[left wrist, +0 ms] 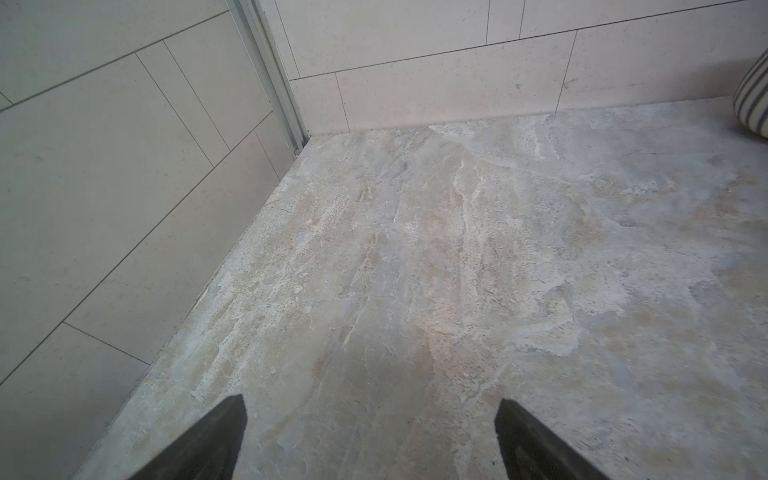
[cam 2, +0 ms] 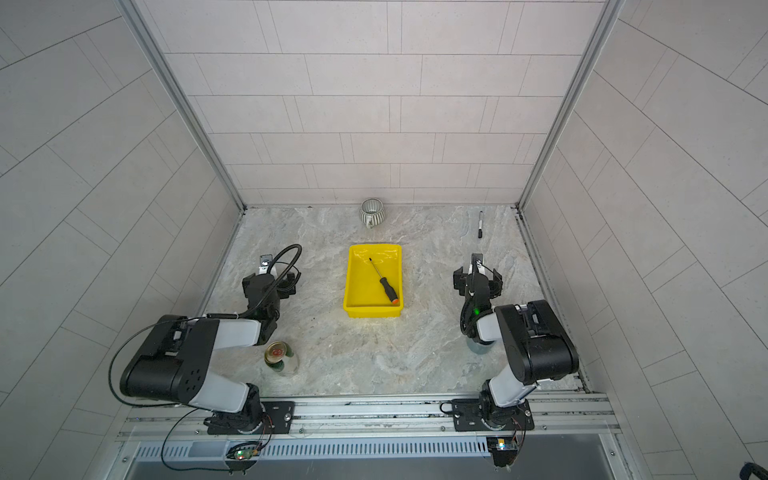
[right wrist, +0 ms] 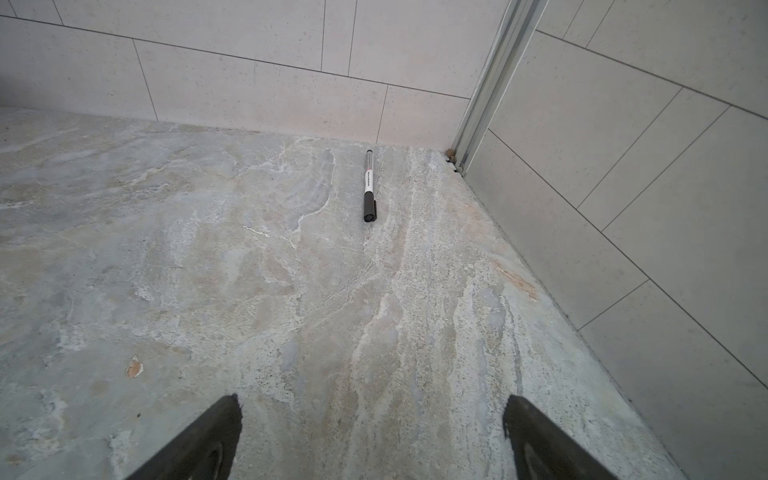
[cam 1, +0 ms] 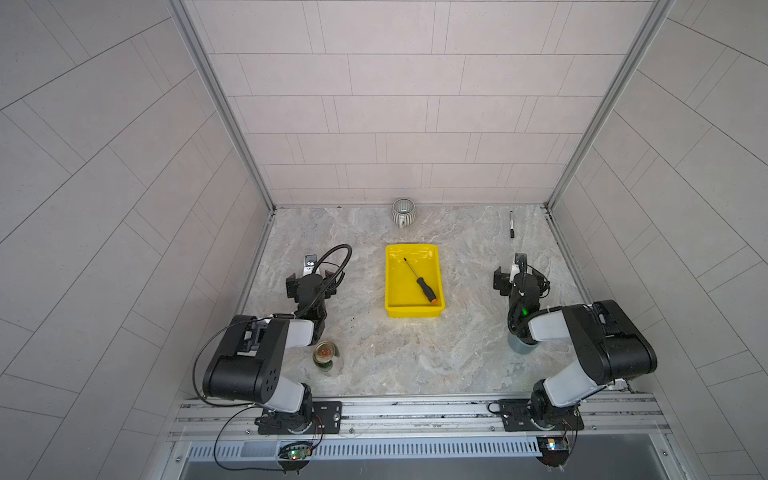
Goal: Put the screwdriver in the bin
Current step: Reset both arms
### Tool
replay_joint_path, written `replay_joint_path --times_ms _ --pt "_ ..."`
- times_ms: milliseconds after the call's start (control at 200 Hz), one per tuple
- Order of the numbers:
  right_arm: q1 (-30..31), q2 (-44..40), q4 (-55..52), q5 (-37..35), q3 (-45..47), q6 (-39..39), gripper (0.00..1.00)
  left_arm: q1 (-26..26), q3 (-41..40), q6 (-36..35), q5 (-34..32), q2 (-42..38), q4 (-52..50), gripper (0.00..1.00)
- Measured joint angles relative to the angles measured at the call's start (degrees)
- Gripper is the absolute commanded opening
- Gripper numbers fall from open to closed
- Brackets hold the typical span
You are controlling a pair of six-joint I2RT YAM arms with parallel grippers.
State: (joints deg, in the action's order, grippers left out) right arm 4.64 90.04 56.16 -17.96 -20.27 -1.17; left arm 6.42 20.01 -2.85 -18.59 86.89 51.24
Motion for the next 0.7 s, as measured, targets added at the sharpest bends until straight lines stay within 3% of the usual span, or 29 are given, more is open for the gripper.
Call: replay_joint_path --times_ms 240,700 --pt "0.00 0.00 0.00 0.00 0.00 0.00 0.99 -0.44 -0.94 1.01 0.85 4.46 5.53 1.00" --pt "0.00 0.00 0.02 0.00 0.00 0.00 0.99 -2.27 1.86 3.52 0.59 4.44 1.88 1.00"
